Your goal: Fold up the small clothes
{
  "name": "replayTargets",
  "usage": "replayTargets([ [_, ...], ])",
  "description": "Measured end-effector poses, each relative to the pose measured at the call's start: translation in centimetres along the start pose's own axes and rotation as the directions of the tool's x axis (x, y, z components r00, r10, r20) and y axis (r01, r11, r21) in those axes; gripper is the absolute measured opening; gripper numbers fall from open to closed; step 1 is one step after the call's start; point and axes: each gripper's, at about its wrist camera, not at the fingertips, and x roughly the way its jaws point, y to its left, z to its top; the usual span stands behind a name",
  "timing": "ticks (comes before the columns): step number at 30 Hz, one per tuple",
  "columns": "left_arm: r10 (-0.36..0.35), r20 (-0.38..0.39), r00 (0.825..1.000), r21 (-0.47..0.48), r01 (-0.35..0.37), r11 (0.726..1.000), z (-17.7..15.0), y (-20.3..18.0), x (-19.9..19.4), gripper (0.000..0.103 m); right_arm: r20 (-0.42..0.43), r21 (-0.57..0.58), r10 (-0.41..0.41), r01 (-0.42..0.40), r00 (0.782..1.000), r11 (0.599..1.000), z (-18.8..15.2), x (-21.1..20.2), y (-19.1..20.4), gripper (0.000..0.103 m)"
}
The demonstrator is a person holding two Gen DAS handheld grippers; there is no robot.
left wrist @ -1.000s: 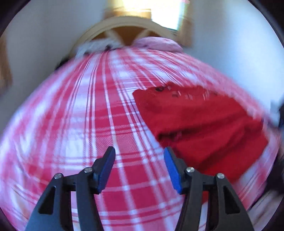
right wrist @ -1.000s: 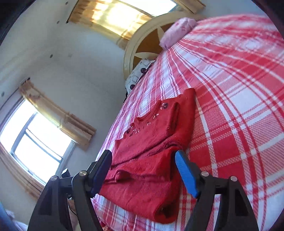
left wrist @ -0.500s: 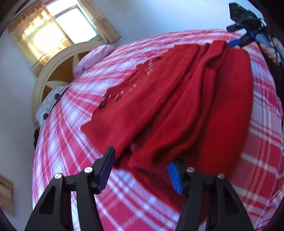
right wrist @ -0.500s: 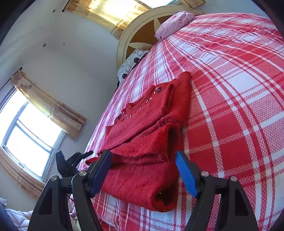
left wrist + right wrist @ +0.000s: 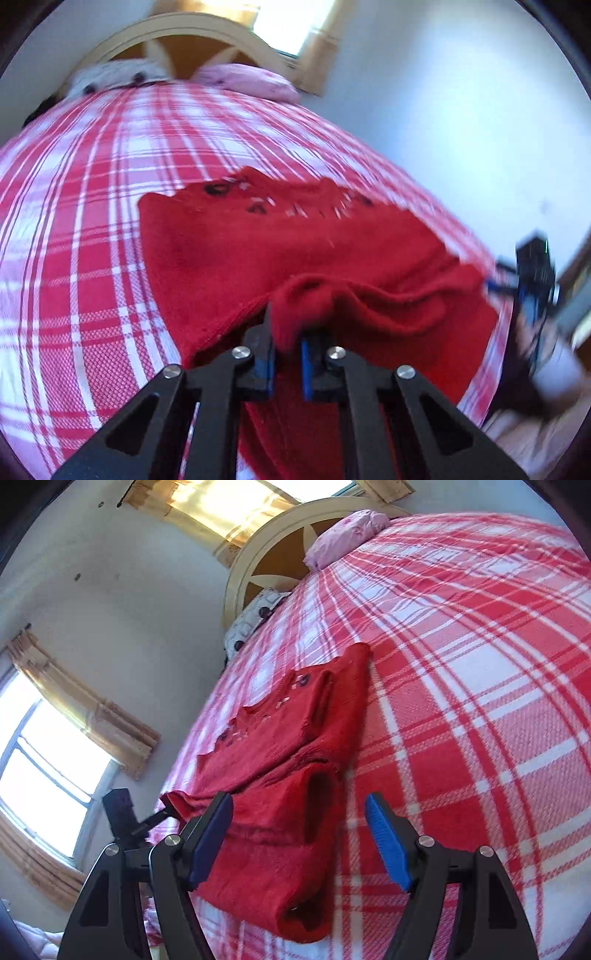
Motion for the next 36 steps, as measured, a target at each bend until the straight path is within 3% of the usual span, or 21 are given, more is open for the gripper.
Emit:
replayTargets([
  [2, -0.011, -0.007, 1.000, -0.054, 0.010, 0.998, 0.0, 0.4, 0.5, 0.011, 0.005, -0.108, -0.084, 0.084, 0.996, 0.991, -0.1, 0.1, 1.0, 0.074],
  [4, 0.005, -0.019, 1.000, -0.053, -0.006, 0.999, -0.4, 0.4, 1.3, 0.011, 0.003, -0.251, -0.161, 0.157, 0.987, 0.955, -0.5, 0.4, 2.3, 0.074],
  [10, 0.005, -0.012, 1.000, -0.096, -0.006, 0.995, -1.4, 0.5, 0.9, 0.011, -0.034, -0.518, -0.203, 0.156, 0.979, 0.841, -2.1, 0.5, 5.0, 0.074],
  [12, 0.011, -0.014, 1.000, -0.099, -0.013, 0.995, -1.2, 0.5, 1.3, 0.011, -0.033, -0.594, -0.233, 0.169, 0.972, 0.787, -2.5, 1.0, 6.1, 0.074],
  [15, 0.034, -0.026, 0.999, -0.089, -0.036, 0.995, -0.9, 0.2, 1.5, 0.011, 0.006, -0.724, -0.286, 0.201, 0.958, 0.660, -3.4, 2.0, 7.9, 0.074],
  [18, 0.052, -0.034, 0.998, -0.085, -0.055, 0.995, -0.7, 0.3, 1.9, 0.011, 0.031, -0.848, -0.345, 0.207, 0.938, 0.489, -4.8, 3.8, 8.9, 0.074],
  [21, 0.069, -0.042, 0.997, -0.080, -0.072, 0.994, -0.7, 0.1, 2.0, 0.011, 0.017, -0.911, -0.380, 0.171, 0.925, 0.376, -5.5, 5.4, 8.9, 0.074],
  [22, 0.073, -0.043, 0.996, -0.078, -0.076, 0.994, -0.7, 0.1, 2.0, 0.011, 0.028, -0.913, -0.378, 0.178, 0.925, 0.367, -5.2, 5.7, 8.9, 0.074],
  [23, 0.076, -0.044, 0.996, -0.077, -0.079, 0.994, -0.7, 0.1, 2.1, 0.011, 0.033, -0.905, -0.377, 0.188, 0.925, 0.382, -4.6, 5.9, 8.9, 0.074],
  [25, 0.080, -0.049, 0.996, -0.078, -0.083, 0.993, -0.6, 0.1, 2.1, 0.011, 0.045, -0.859, -0.379, 0.230, 0.924, 0.457, -2.1, 6.5, 8.5, 0.074],
  [27, 0.082, -0.052, 0.995, -0.082, -0.086, 0.993, -0.5, 0.1, 2.2, 0.011, 0.046, -0.781, -0.333, 0.242, 0.942, 0.576, 0.8, 6.2, 7.9, 0.072],
  [29, 0.084, -0.052, 0.995, -0.087, -0.088, 0.992, -0.5, 0.1, 2.2, 0.011, 0.010, -0.644, -0.252, 0.199, 0.968, 0.738, 3.7, 5.9, 6.4, 0.072],
  [31, 0.083, -0.050, 0.995, -0.095, -0.087, 0.992, -0.6, 0.2, 2.2, 0.011, -0.014, -0.520, -0.193, 0.158, 0.981, 0.839, 5.3, 5.9, 4.6, 0.072],
  [33, 0.079, -0.048, 0.996, -0.103, -0.084, 0.991, -0.6, 0.4, 2.2, 0.011, -0.032, -0.468, -0.167, 0.133, 0.985, 0.873, 5.5, 6.1, 3.7, 0.072],
  [36, 0.078, -0.046, 0.996, -0.104, -0.082, 0.991, -0.7, 0.4, 2.3, 0.011, -0.063, -0.445, -0.123, 0.082, 0.990, 0.892, 4.6, 6.3, 3.7, 0.072],
])
